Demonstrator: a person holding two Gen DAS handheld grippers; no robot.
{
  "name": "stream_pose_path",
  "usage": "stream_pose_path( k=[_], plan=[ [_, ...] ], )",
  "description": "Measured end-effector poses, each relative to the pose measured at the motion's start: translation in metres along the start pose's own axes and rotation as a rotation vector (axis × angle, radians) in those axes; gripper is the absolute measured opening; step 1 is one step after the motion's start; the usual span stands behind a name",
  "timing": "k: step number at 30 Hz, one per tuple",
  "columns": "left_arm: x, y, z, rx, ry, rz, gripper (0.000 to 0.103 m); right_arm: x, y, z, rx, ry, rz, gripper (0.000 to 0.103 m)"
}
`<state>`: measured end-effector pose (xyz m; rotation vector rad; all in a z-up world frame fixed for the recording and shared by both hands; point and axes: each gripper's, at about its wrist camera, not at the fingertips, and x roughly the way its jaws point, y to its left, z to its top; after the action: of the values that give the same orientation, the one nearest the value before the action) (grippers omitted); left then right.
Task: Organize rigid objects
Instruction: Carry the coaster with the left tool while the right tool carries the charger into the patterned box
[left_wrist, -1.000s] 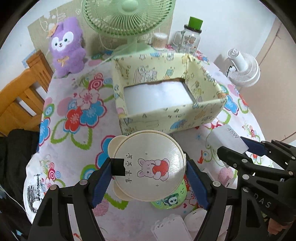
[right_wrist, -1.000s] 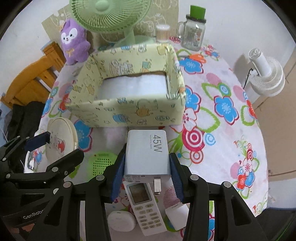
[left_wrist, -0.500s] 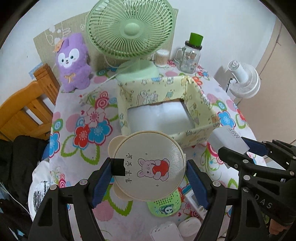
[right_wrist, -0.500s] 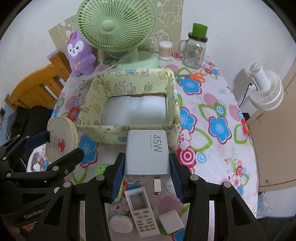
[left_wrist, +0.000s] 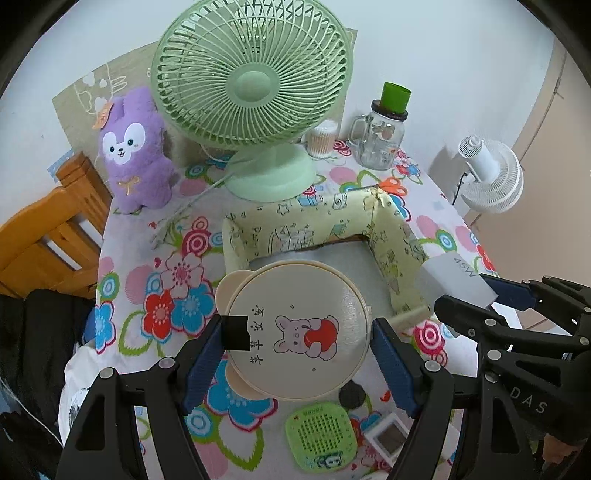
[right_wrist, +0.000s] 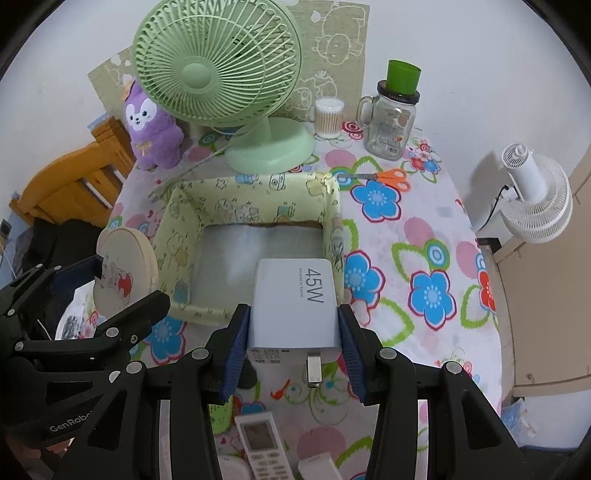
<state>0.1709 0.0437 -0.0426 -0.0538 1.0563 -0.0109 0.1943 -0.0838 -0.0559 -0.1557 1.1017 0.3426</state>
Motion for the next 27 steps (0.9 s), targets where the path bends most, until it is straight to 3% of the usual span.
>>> stream_pose_path(
  k=[11, 27],
  plan=[
    [0.041, 0.004, 0.014, -0.011, 0.064, -0.003, 0.080, 0.030, -0.016, 0.026, 0.038, 0.012, 0.019, 0.050],
    [0.085, 0.002, 0.022, 0.004, 0.148, -0.021, 0.080, 0.071, -0.008, 0.044, 0.006, 0.061, 0.057, 0.050]
  ],
)
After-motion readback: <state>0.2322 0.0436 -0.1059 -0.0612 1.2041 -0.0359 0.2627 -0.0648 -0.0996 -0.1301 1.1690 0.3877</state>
